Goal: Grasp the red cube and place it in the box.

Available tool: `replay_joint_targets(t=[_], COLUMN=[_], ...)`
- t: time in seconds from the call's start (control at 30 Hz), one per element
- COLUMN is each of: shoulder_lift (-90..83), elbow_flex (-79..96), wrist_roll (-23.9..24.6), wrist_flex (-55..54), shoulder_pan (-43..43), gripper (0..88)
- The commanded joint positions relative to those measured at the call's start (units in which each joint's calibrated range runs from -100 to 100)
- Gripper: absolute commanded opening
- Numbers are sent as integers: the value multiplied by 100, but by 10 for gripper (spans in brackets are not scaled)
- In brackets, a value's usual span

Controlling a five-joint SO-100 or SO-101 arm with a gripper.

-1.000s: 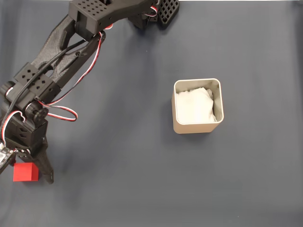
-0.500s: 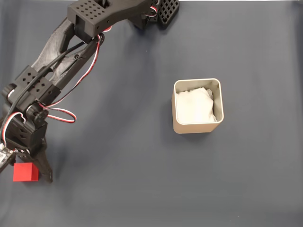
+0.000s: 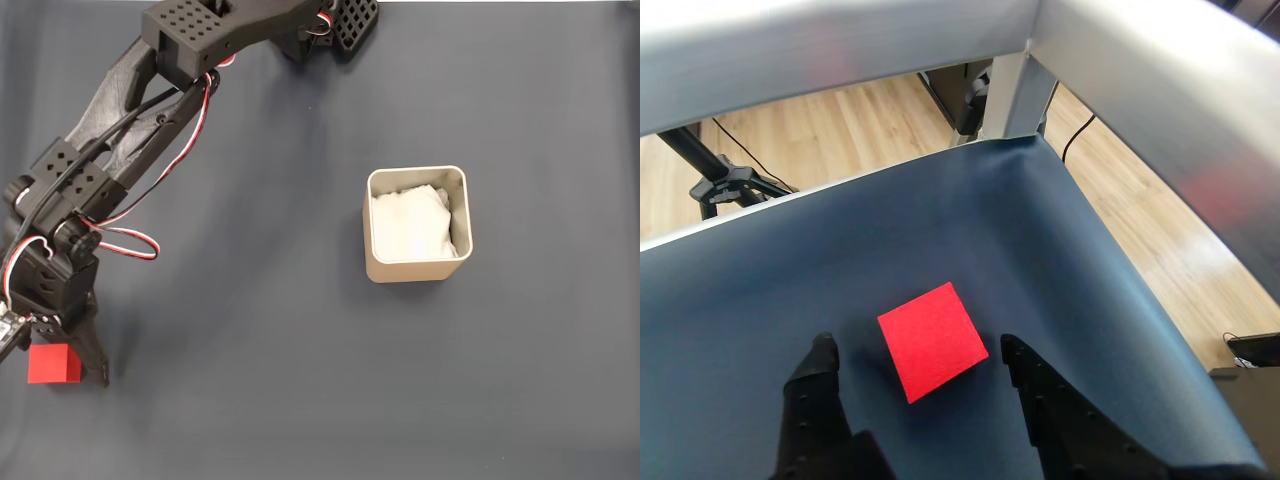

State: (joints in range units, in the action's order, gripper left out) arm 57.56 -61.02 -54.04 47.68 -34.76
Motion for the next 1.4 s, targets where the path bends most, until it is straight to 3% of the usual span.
replay_joint_targets(t=[0.0, 0.2, 0.33, 0.57, 0.97, 1.37], shoulder_lift=[-91, -239, -342, -550, -914, -2688], elbow_flex=[-115, -60, 95, 396, 915, 3121], wrist_roll=[0, 20, -29, -73, -103, 15], wrist_flex=[-86, -86, -45, 69, 143, 258], shoulder_pan=[-42, 8, 22, 29, 36, 136], gripper=[362, 135, 48, 4, 4, 4])
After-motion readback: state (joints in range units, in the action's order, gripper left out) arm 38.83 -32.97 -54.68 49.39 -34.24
